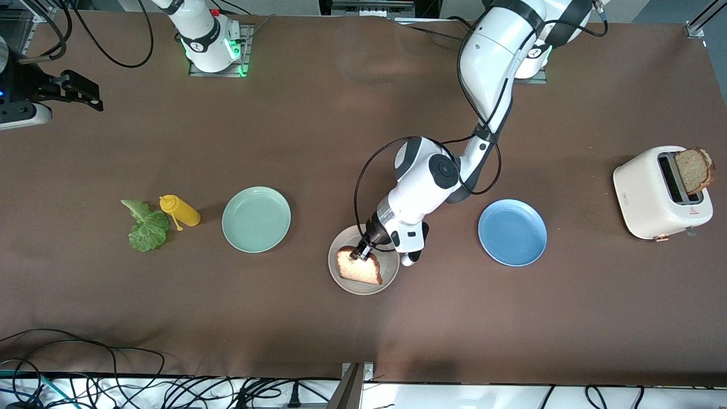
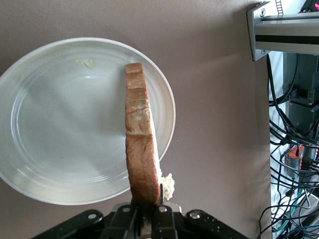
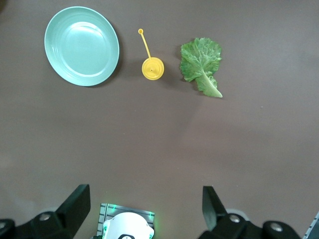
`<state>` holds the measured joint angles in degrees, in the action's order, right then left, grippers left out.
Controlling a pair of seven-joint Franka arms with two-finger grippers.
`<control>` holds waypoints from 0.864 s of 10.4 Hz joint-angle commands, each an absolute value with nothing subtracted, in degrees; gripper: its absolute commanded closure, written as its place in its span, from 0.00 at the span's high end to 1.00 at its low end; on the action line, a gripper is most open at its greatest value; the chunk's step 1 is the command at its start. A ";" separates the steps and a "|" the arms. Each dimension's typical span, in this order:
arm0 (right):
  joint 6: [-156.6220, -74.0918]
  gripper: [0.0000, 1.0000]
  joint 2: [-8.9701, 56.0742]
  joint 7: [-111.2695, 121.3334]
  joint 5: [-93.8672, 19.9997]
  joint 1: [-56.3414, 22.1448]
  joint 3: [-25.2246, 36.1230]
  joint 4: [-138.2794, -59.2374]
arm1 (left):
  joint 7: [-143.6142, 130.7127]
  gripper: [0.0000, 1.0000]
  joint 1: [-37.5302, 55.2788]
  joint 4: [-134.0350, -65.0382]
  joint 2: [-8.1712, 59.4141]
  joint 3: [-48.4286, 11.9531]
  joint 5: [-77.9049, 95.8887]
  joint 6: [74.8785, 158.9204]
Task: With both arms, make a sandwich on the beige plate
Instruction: 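Lower the bread onto the beige plate and open the left gripper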
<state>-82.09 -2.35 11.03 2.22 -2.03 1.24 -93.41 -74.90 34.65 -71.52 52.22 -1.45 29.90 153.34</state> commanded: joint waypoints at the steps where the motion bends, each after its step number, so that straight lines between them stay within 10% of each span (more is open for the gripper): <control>1: -81.03 1.00 -1.50 10.19 3.25 -2.99 1.14 -92.11 | -73.83 0.17 35.25 -69.87 53.26 -0.53 31.64 153.63; 4: -81.12 1.00 -1.06 10.11 3.25 -3.08 1.14 -92.11 | -73.74 0.56 35.33 -70.31 52.56 -0.44 31.03 150.93; 9: -81.04 1.00 -0.88 10.20 3.25 -3.08 1.14 -92.11 | -73.74 0.76 34.54 -69.96 51.33 -0.53 31.03 134.42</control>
<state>-82.10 -1.26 11.00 2.27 -2.68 1.20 -93.41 -74.82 34.57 -70.54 52.14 -0.98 29.90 139.07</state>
